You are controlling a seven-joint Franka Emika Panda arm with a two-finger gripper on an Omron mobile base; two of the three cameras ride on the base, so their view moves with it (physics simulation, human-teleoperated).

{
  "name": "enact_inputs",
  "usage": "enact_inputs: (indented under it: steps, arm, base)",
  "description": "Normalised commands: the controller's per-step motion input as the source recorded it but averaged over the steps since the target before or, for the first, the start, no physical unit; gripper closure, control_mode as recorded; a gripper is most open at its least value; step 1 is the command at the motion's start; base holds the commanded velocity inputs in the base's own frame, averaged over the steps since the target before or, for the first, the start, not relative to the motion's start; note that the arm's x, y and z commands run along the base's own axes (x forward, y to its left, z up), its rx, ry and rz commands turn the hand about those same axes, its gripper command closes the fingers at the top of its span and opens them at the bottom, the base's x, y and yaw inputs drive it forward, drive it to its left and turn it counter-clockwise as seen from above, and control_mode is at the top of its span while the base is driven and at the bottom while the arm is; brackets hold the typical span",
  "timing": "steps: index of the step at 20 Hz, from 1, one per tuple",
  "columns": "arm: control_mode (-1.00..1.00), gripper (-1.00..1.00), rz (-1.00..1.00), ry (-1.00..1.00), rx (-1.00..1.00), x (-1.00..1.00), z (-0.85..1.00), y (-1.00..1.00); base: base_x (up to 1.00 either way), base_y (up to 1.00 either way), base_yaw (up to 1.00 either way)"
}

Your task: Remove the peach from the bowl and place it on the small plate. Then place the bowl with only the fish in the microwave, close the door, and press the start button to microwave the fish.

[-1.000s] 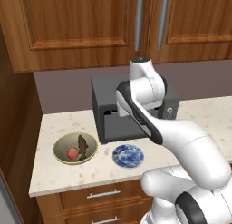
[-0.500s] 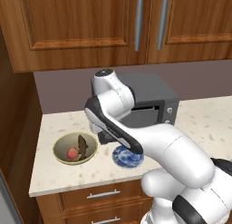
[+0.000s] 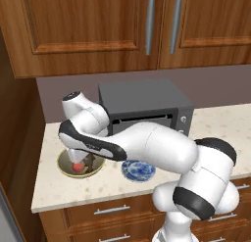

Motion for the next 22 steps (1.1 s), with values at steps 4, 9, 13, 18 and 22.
enact_inputs:
  steps: [4,9,13,18,22]
  arm:
    - [-1.0,-1.0,0.27,0.01,-0.01,0.19,-0.71,0.61]
    - [-1.0,-1.0,0.16,0.0,-0.01,0.65,-0.46,0.53]
    - [-1.0,-1.0,0.04,0.0,-0.01,0.63,-0.29,0.27]
    - [-1.0,-1.0,0.05,0.02,0.0,0.45,-0.27,0.28]
    - [-1.0,-1.0,0.04,0.09,0.0,0.18,-0.39,0.14]
  base:
    - [0.0,0.0,0.0]
    - [0.0,0.0,0.0]
    - [0.0,0.0,0.0]
    - [0.0,0.0,0.0]
    - [0.0,0.0,0.0]
